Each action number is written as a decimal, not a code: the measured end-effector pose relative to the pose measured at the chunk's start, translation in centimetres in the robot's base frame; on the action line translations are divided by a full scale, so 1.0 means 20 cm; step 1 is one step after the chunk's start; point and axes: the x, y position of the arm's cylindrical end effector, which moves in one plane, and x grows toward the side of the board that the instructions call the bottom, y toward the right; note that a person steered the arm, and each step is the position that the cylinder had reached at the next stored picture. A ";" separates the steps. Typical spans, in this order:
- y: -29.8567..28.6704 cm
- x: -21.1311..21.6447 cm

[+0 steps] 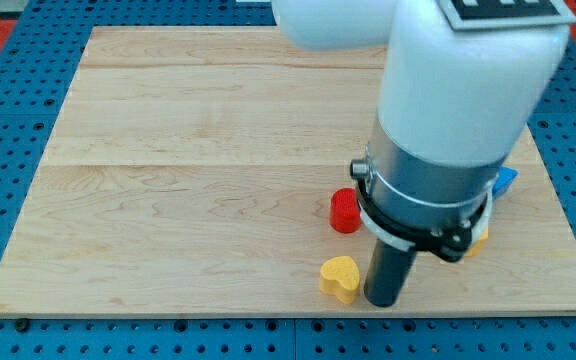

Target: Slide the yellow hexagon and green blocks

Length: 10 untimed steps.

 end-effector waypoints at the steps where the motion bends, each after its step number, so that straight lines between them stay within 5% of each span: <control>1: -0.04 0.02; 2: -0.37 -0.10; 3: -0.38 -0.13; 6: 0.72 -0.08; 7: 0.82 -0.26; 10: 0.23 -0.39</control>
